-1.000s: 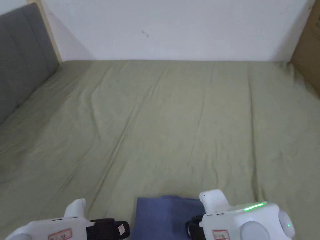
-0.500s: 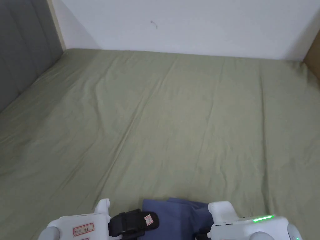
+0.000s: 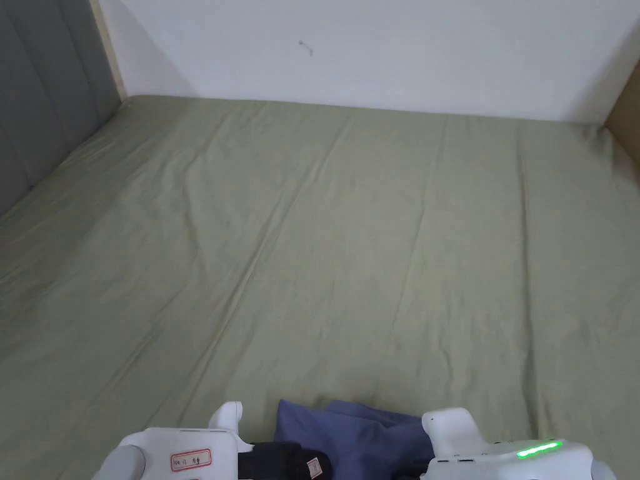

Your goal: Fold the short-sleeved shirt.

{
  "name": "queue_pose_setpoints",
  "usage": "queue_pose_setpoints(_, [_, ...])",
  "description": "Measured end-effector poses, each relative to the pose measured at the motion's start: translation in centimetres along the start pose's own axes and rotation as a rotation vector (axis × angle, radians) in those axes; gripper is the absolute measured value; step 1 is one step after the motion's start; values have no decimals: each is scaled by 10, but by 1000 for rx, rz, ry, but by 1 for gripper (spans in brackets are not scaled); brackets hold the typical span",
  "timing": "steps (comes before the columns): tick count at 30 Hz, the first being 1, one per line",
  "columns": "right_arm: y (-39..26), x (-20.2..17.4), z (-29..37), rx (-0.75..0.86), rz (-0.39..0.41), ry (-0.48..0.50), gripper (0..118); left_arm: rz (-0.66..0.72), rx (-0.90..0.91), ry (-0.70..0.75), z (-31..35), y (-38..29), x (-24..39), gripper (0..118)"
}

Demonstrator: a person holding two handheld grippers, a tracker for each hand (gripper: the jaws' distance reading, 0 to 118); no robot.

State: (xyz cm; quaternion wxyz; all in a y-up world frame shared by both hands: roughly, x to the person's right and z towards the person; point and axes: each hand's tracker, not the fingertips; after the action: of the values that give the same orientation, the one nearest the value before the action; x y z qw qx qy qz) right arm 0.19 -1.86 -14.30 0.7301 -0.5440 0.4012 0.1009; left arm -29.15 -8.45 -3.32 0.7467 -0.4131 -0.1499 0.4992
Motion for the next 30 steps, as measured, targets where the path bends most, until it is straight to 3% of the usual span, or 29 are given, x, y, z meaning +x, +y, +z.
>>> queue_pose_setpoints(5, [0,-1,11,27,-10,4,0,-142,19,154,44,26,7,28])
queue_pose_setpoints(10, [0,2,11,31,-19,-21,0,-185,85,423,123,63,-4,28])
queue_pose_setpoints(17, [0,7,4,12,-49,-30,0,-363,2,1159,196,109,-13,28])
queue_pose_setpoints(21, [-1,6,-3,-4,-51,-31,0,-407,15,1375,214,131,-43,28])
queue_pose_setpoints(22, [-2,6,-4,-8,-52,-29,0,-412,19,1434,213,127,-38,32])
queue_pose_setpoints(23, [-2,5,-4,-11,-53,-28,0,-420,14,1495,212,128,-42,43])
queue_pose_setpoints(25, [-3,5,-5,-17,-55,-27,0,-447,29,1592,210,126,-44,82])
queue_pose_setpoints(26, [-3,5,-6,-19,-53,-25,0,-449,48,1605,214,125,-41,92])
queue_pose_setpoints(30, [-4,8,-6,-23,-54,-26,0,-352,163,1403,223,118,-23,97])
